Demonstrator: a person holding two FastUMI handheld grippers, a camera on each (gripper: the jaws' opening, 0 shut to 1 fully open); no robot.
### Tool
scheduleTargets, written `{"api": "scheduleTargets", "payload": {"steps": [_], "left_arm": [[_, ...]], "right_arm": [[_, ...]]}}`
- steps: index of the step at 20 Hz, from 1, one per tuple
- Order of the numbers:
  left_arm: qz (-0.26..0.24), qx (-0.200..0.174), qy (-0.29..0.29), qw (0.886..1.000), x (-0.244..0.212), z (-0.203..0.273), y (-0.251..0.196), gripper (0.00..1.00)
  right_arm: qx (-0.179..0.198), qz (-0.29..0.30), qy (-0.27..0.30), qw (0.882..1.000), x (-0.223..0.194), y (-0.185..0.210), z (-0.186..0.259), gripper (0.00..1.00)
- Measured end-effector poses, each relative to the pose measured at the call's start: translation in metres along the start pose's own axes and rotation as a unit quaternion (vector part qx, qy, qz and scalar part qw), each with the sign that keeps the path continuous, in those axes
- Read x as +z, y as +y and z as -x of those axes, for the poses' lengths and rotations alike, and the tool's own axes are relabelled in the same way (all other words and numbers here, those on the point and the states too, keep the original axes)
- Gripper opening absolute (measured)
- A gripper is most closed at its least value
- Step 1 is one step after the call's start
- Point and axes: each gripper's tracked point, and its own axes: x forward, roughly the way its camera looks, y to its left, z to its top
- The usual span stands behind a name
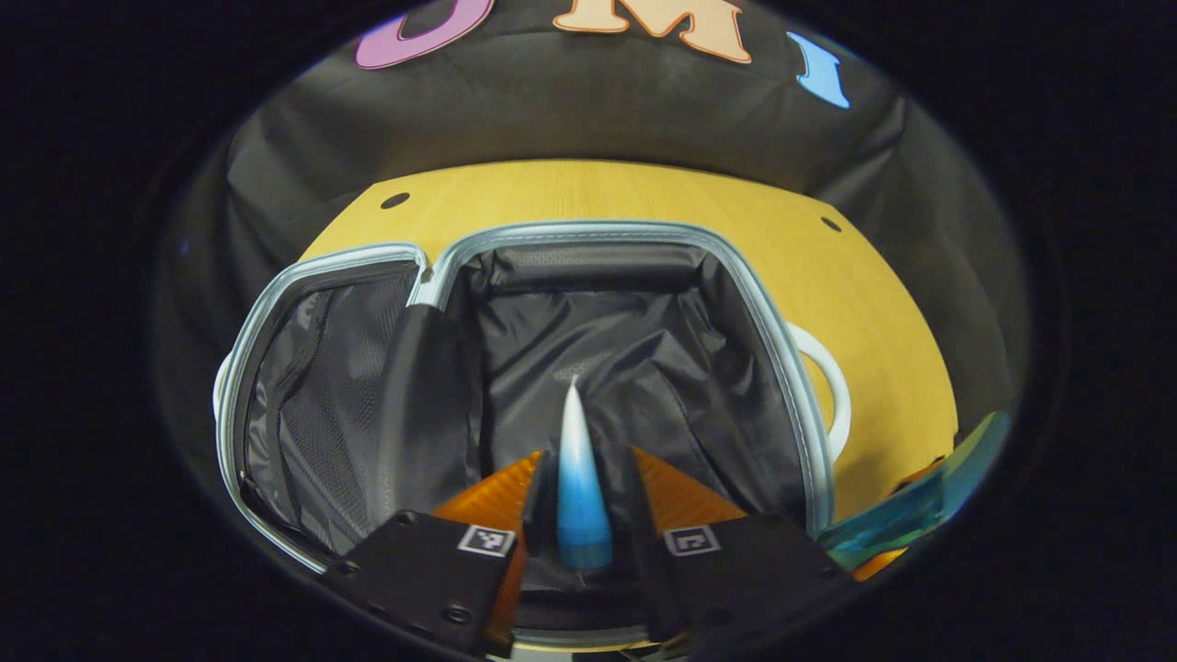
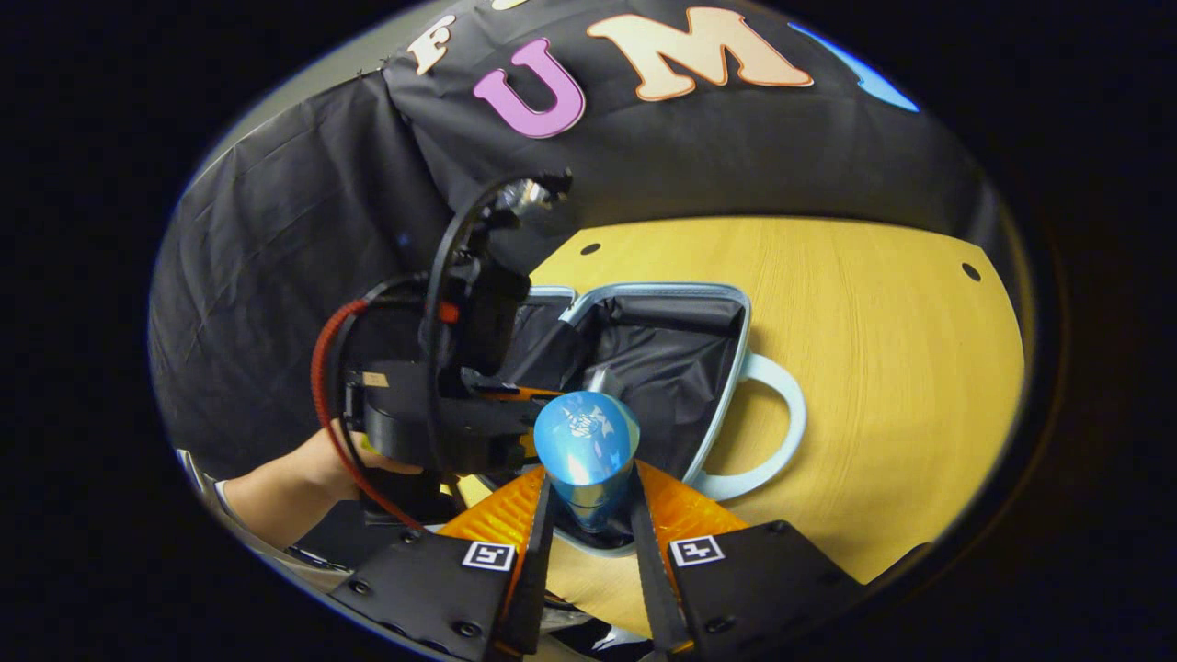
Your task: First open the suitcase, pack the skin care products into it, and then close the suitcase.
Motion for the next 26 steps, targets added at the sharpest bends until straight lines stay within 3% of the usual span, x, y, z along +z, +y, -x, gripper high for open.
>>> {"api": "scheduleTargets", "payload": {"steps": [4, 9, 14, 15, 18, 20, 21, 22, 23, 24, 25, 26], "left_arm": [[-0.009, -0.025, -0.044, 0.999, 0.021, 0.023, 0.006, 0.88], [0.033, -0.009, -0.058, 0.998, 0.027, 0.049, 0.07, 0.85], [0.097, 0.035, -0.08, 0.991, 0.028, 0.077, 0.159, 0.87], [0.108, 0.044, -0.082, 0.99, 0.026, 0.082, 0.177, 0.87], [0.135, 0.076, -0.089, 0.984, 0.022, 0.09, 0.23, 0.87], [0.147, 0.099, -0.095, 0.98, 0.021, 0.094, 0.266, 0.9], [0.153, 0.108, -0.096, 0.977, 0.019, 0.096, 0.281, 0.87], [0.16, 0.117, -0.096, 0.975, 0.019, 0.097, 0.295, 0.87], [0.166, 0.124, -0.097, 0.973, 0.018, 0.098, 0.31, 0.9], [0.172, 0.133, -0.095, 0.972, 0.016, 0.098, 0.324, 0.87], [0.176, 0.14, -0.094, 0.97, 0.015, 0.098, 0.336, 0.87], [0.182, 0.147, -0.092, 0.968, 0.013, 0.098, 0.35, 0.87]], "right_arm": [[-0.015, -0.02, 0.031, 0.999, -0.015, 0.001, -0.03, 0.47], [-0.053, -0.049, 0.038, 0.997, -0.014, -0.006, -0.063, 0.43], [-0.08, -0.079, 0.022, 0.993, 0.001, -0.012, -0.087, 0.48], [-0.088, -0.08, 0.02, 0.993, 0.003, -0.014, -0.088, 0.43], [-0.095, -0.085, 0.009, 0.992, 0.012, -0.012, -0.094, 0.42], [-0.101, -0.085, -0.007, 0.991, 0.022, -0.01, -0.092, 0.78], [-0.103, -0.082, -0.014, 0.991, 0.026, -0.008, -0.092, 0.95], [-0.103, -0.08, -0.021, 0.991, 0.031, -0.006, -0.09, 0.88], [-0.104, -0.077, -0.029, 0.991, 0.035, -0.003, -0.089, 0.96], [-0.104, -0.073, -0.035, 0.991, 0.04, -0.001, -0.087, 0.89], [-0.104, -0.07, -0.042, 0.991, 0.044, 0.002, -0.086, 0.98], [-0.106, -0.065, -0.048, 0.991, 0.049, 0.003, -0.083, 0.98]]}}
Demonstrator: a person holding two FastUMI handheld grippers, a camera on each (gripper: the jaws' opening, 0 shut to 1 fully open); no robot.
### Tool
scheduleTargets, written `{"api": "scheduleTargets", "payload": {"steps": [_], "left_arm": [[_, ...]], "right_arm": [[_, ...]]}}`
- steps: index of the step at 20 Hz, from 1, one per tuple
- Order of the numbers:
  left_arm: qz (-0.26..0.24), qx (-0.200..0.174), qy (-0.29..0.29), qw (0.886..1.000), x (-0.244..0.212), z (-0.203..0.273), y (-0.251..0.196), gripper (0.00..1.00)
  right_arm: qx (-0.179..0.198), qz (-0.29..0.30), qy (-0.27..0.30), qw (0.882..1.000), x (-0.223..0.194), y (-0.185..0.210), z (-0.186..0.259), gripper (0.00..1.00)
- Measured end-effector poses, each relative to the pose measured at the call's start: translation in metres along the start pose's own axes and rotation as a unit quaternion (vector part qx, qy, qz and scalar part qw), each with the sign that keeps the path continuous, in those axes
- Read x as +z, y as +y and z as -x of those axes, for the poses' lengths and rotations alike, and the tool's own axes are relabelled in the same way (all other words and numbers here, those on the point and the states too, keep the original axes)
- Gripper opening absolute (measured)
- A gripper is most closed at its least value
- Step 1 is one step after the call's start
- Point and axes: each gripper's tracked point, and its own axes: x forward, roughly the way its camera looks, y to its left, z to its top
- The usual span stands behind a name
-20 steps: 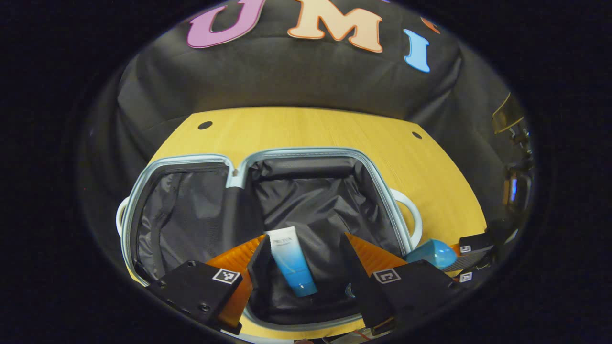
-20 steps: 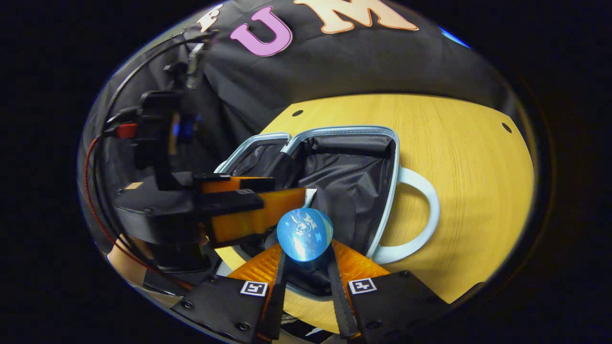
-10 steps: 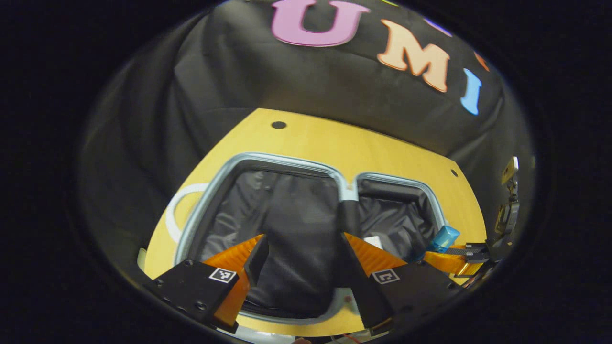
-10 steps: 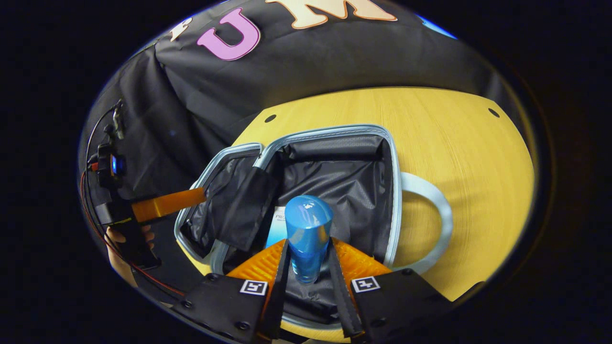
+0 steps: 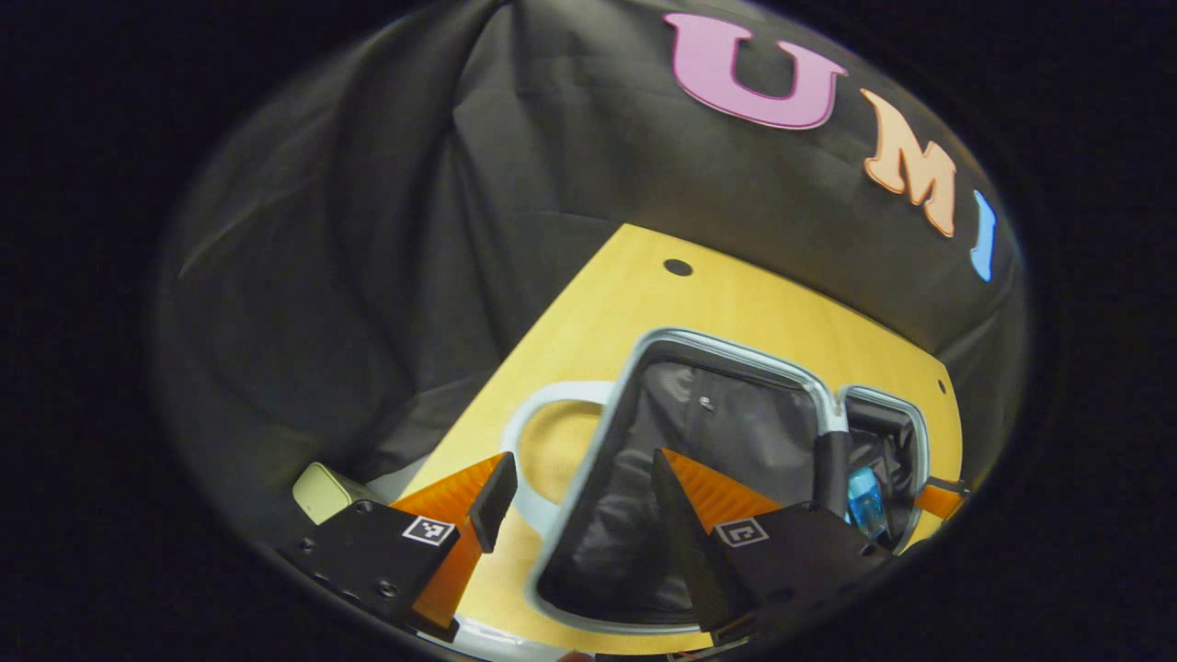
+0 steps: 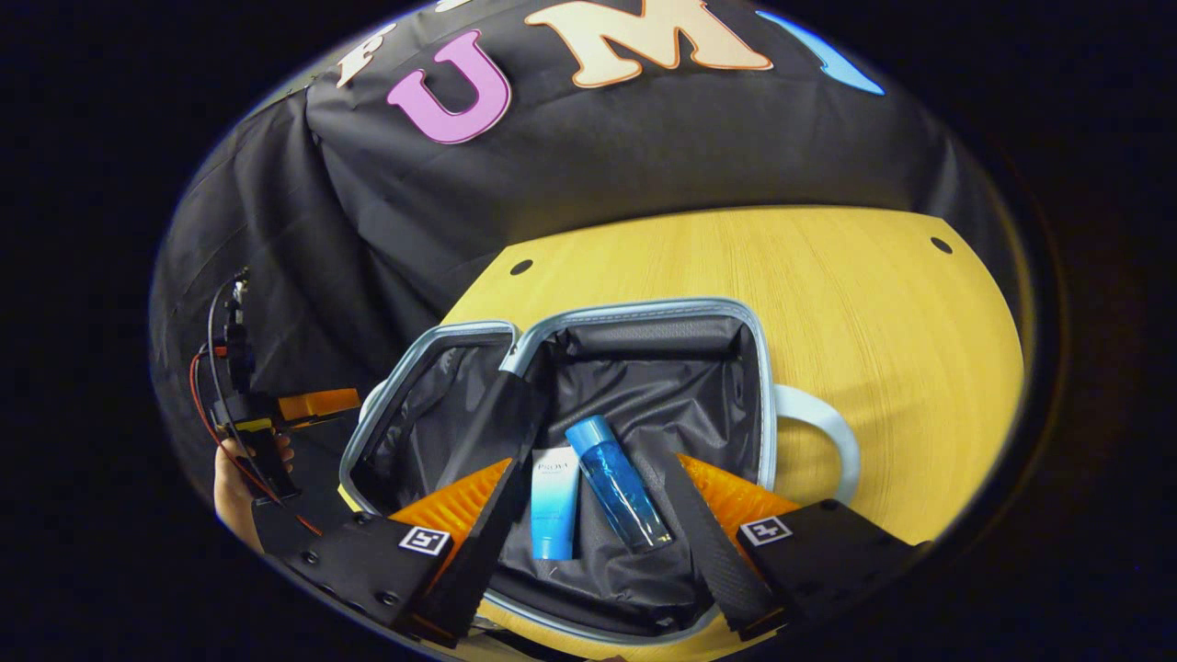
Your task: First open the suitcase, pack the skin care products into it, and then close the suitcase.
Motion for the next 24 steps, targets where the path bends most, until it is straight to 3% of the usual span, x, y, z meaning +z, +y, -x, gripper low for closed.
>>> {"api": "scheduleTargets", "payload": {"steps": [4, 11, 13, 17, 18, 19, 20, 24], "left_arm": [[0.006, 0.017, 0.026, 1.0, -0.003, -0.029, 0.034, 0.9], [0.017, -0.004, 0.07, 0.997, -0.015, -0.076, 0.045, 0.82], [0.015, 0.005, 0.075, 0.997, -0.016, -0.079, 0.053, 0.66], [0.037, -0.014, 0.064, 0.997, -0.013, -0.08, 0.037, 0.18], [0.035, -0.02, 0.051, 0.998, -0.006, -0.075, 0.032, 0.11], [0.027, -0.021, 0.05, 0.998, -0.003, -0.069, 0.03, 0.1], [0.019, -0.016, 0.044, 0.999, 0.001, -0.059, 0.03, 0.03], [-0.016, -0.022, -0.008, 1.0, 0.045, -0.005, 0.01, 0.02]], "right_arm": [[-0.013, 0.007, -0.018, 1.0, 0.013, -0.001, 0.005, 0.98], [-0.036, 0.001, -0.025, 0.999, 0.019, -0.016, 0.013, 0.98], [-0.036, 0.003, -0.026, 0.999, 0.02, -0.018, 0.014, 0.98], [-0.031, 0.007, -0.04, 0.999, 0.027, -0.018, 0.02, 0.98], [-0.029, 0.008, -0.043, 0.999, 0.029, -0.019, 0.021, 0.98], [-0.027, 0.01, -0.046, 0.999, 0.031, -0.02, 0.024, 0.98], [-0.025, 0.013, -0.051, 0.998, 0.033, -0.022, 0.025, 0.98], [-0.015, 0.031, -0.072, 0.997, 0.04, -0.03, 0.032, 0.98]]}}
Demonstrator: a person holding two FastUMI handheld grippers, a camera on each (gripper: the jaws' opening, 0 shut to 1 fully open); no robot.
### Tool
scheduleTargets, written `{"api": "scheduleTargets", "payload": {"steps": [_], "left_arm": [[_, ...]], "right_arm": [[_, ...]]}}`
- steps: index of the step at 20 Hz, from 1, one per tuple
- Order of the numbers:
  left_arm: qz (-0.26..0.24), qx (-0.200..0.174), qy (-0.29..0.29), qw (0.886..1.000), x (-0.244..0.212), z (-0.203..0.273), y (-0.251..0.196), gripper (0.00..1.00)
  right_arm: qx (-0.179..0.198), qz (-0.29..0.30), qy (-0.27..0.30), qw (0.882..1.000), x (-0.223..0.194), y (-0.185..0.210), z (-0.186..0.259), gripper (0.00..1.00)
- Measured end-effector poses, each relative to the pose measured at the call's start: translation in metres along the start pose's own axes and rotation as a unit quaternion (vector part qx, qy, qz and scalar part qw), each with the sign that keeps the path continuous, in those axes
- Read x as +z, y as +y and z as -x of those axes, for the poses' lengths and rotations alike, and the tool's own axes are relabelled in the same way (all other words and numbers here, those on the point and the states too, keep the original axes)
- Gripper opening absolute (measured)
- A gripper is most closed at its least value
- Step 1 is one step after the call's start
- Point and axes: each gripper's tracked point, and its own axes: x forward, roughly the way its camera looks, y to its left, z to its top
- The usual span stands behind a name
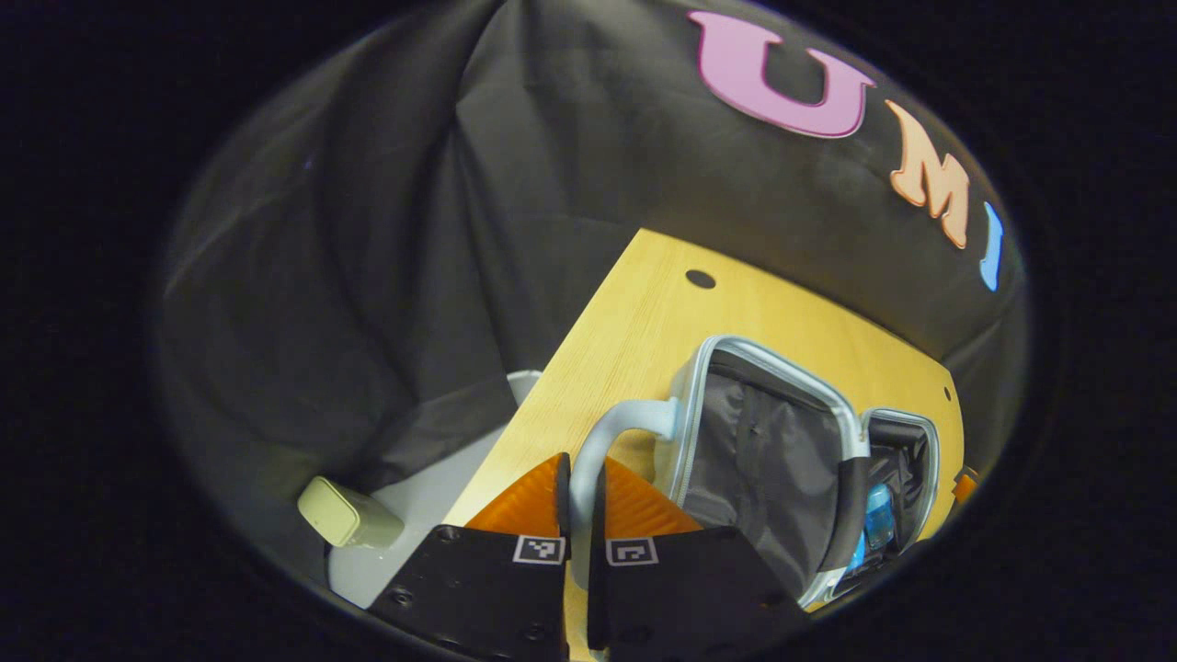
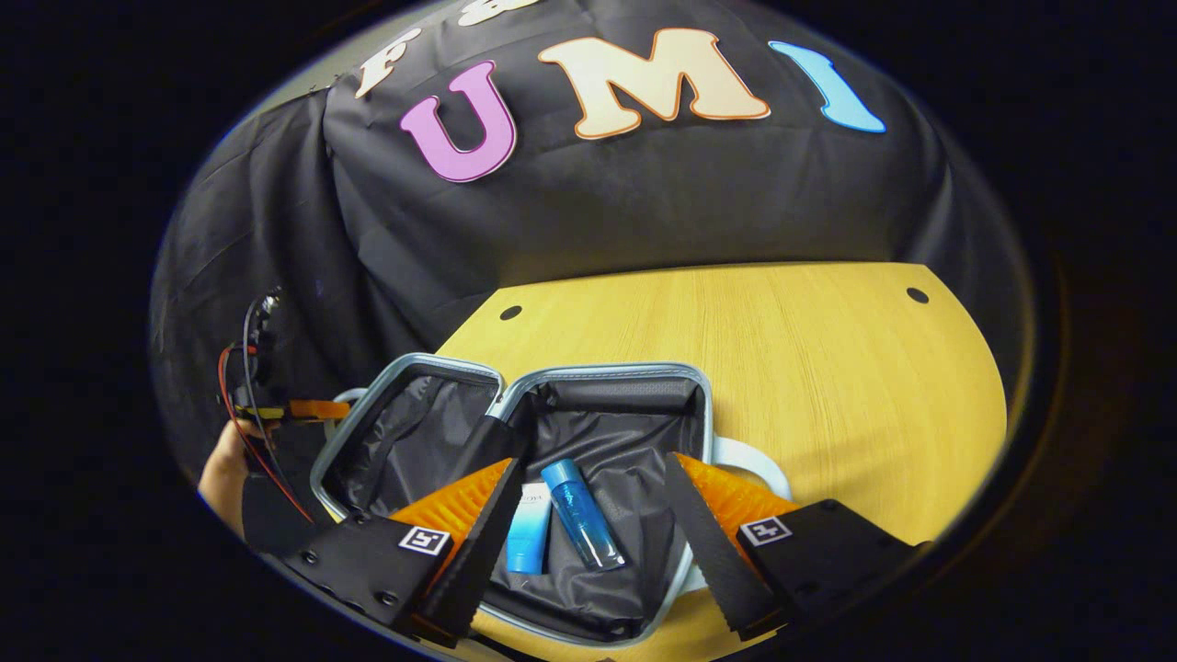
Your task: First open the suitcase, pack the skin care products into it, and then close the suitcase.
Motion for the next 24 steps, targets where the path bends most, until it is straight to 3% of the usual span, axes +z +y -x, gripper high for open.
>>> {"api": "scheduleTargets", "payload": {"steps": [11, 15, 24], "left_arm": [[-0.1, -0.032, -0.095, 0.99, 0.064, 0.124, -0.143, 0.01], [-0.098, -0.056, -0.111, 0.987, 0.068, 0.145, -0.194, 0.01], [-0.104, -0.181, -0.117, 0.971, 0.044, 0.164, -0.334, 0.01]], "right_arm": [[0.043, 0.023, -0.02, 0.999, -0.003, -0.043, 0.039, 0.98], [0.047, 0.023, -0.027, 0.998, 0.003, -0.068, 0.058, 0.98], [0.021, 0.016, -0.044, 0.999, 0.012, -0.131, 0.094, 0.98]]}}
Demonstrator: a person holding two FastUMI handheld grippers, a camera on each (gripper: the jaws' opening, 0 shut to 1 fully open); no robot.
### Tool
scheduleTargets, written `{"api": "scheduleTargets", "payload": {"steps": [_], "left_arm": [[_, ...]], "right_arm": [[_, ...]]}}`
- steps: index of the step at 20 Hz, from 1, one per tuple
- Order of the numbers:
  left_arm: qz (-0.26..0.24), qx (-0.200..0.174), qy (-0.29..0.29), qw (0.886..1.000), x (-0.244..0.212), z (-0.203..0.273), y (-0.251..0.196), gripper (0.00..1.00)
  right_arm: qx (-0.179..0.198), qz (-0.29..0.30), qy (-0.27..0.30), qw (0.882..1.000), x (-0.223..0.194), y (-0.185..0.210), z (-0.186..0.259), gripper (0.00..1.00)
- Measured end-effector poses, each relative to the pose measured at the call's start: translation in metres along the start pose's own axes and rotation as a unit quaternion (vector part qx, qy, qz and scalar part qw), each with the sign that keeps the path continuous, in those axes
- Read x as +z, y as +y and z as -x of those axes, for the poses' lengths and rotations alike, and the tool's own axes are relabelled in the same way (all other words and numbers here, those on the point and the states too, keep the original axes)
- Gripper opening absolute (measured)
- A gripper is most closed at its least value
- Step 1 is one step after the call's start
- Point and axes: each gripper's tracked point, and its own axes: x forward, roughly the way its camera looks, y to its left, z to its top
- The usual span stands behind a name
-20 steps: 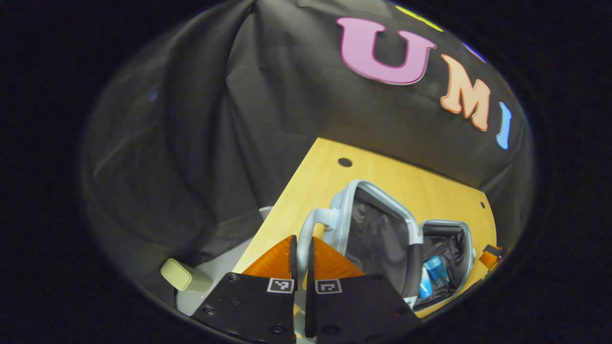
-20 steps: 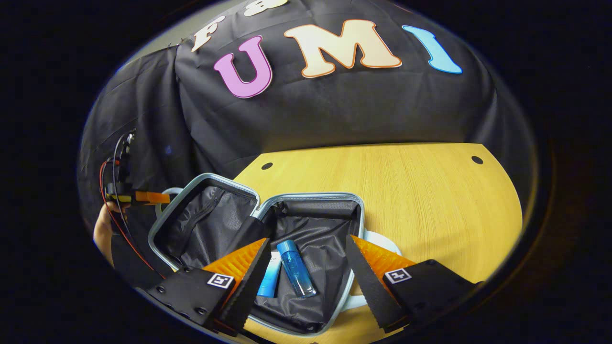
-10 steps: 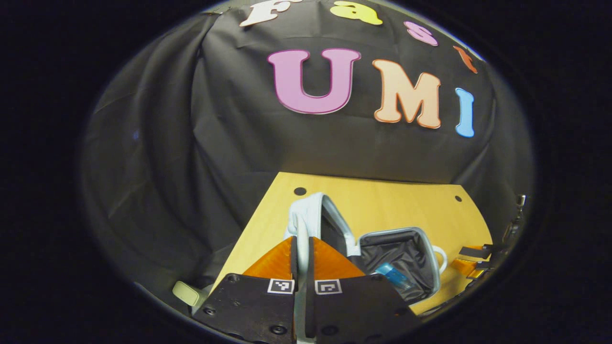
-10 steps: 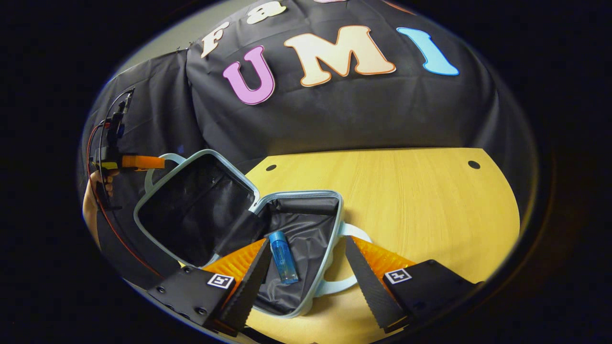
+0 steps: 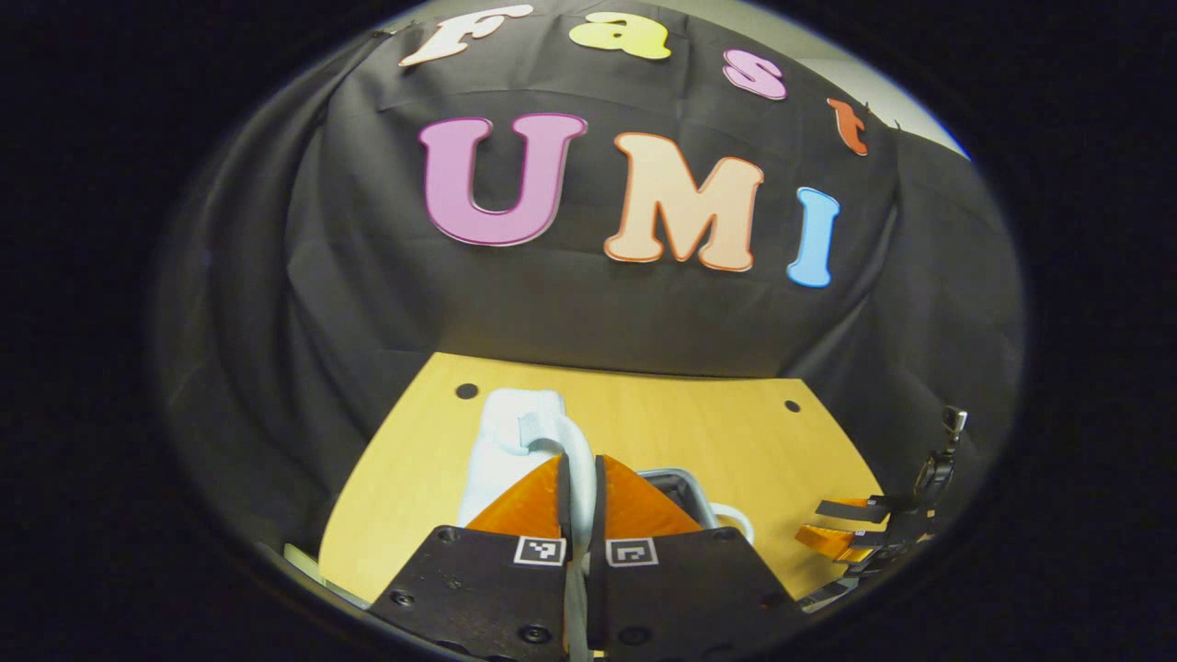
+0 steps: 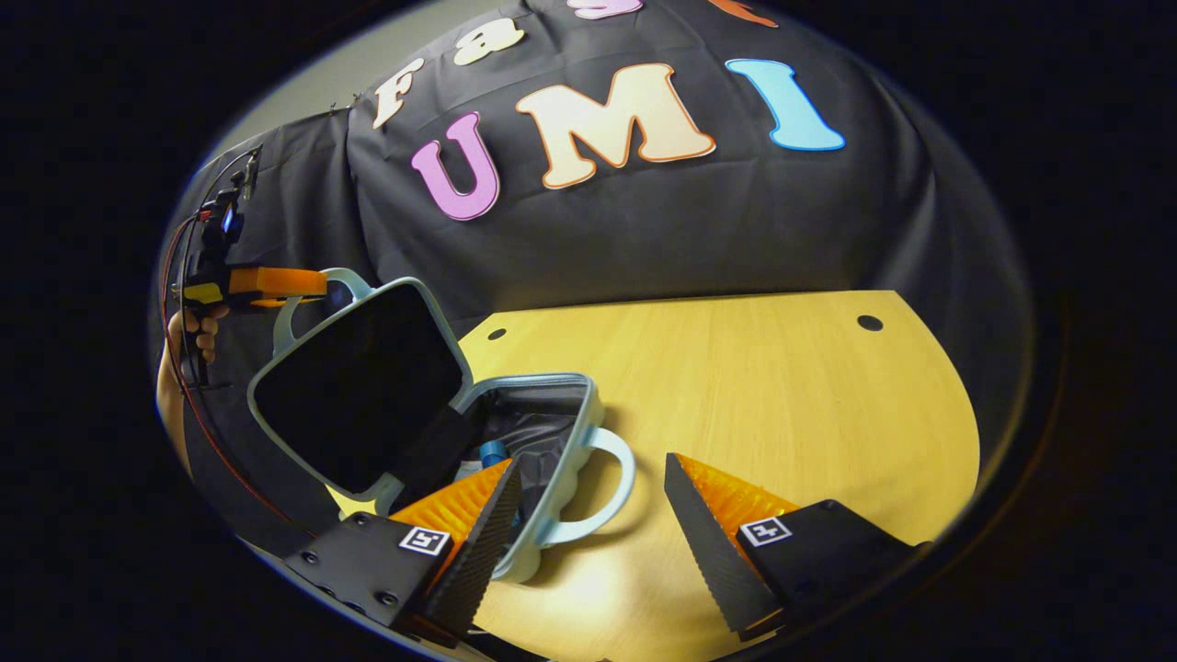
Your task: First open the suitcase, pack the skin care products into it, and then close the suitcase.
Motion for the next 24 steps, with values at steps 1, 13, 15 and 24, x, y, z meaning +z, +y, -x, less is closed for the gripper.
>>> {"api": "scheduleTargets", "payload": {"steps": [1, 13, 15, 24], "left_arm": [[0.003, -0.019, -0.002, 1.0, 0.0, -0.006, -0.017, 0.02], [-0.024, -0.135, 0.103, 0.985, -0.088, -0.068, -0.155, 0.03], [-0.031, -0.13, 0.119, 0.984, -0.106, -0.076, -0.164, 0.03], [-0.05, -0.062, 0.02, 0.997, -0.101, -0.074, -0.203, 0.92]], "right_arm": [[-0.004, -0.001, -0.003, 1.0, 0.001, -0.006, 0.003, 0.98], [-0.057, -0.011, -0.015, 0.998, 0.006, -0.064, 0.04, 0.98], [-0.062, -0.009, -0.018, 0.998, 0.006, -0.073, 0.05, 0.98], [-0.046, 0.014, -0.083, 0.995, 0.051, -0.096, 0.089, 0.98]]}}
